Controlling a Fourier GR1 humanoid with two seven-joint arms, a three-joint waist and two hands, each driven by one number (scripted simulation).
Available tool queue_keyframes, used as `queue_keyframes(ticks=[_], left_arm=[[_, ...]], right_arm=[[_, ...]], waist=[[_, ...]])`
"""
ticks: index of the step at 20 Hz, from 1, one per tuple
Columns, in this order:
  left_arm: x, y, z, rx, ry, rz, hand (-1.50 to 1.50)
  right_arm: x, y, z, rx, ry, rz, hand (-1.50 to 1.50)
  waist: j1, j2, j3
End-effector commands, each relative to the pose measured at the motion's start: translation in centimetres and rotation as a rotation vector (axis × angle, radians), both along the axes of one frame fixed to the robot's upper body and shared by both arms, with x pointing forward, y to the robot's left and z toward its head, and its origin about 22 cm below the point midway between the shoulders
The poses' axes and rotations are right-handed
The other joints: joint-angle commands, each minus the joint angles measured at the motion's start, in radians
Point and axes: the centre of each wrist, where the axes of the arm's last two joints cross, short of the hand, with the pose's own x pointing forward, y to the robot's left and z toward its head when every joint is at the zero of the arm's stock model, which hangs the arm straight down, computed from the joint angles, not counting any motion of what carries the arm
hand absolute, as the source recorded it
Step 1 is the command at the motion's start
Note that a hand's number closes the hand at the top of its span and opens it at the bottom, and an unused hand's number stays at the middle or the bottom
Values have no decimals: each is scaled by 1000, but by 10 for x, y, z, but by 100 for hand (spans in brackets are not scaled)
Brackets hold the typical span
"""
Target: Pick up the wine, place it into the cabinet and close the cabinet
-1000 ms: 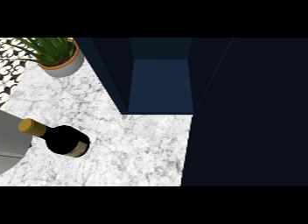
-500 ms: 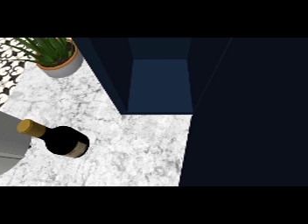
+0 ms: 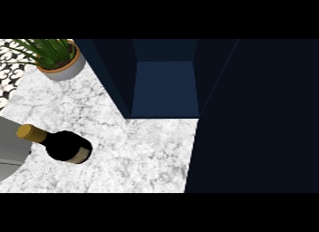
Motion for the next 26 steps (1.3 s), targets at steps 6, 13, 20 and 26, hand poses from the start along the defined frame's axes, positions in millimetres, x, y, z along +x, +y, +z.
queue_keyframes(ticks=[6,13,20,26], left_arm=[[5,16,-22,17,33,49,-150],[41,8,-71,54,109,38,-150],[23,26,-110,47,134,77,-150],[30,42,-147,62,144,78,-150]], right_arm=[[-32,-10,11,5,-35,57,-150],[-28,-4,21,14,-43,54,-150],[-27,-7,20,23,-46,49,-150],[-35,-1,15,18,-34,65,-150]], waist=[[4,-1,0],[-5,0,0],[1,0,0],[-3,0,0]])
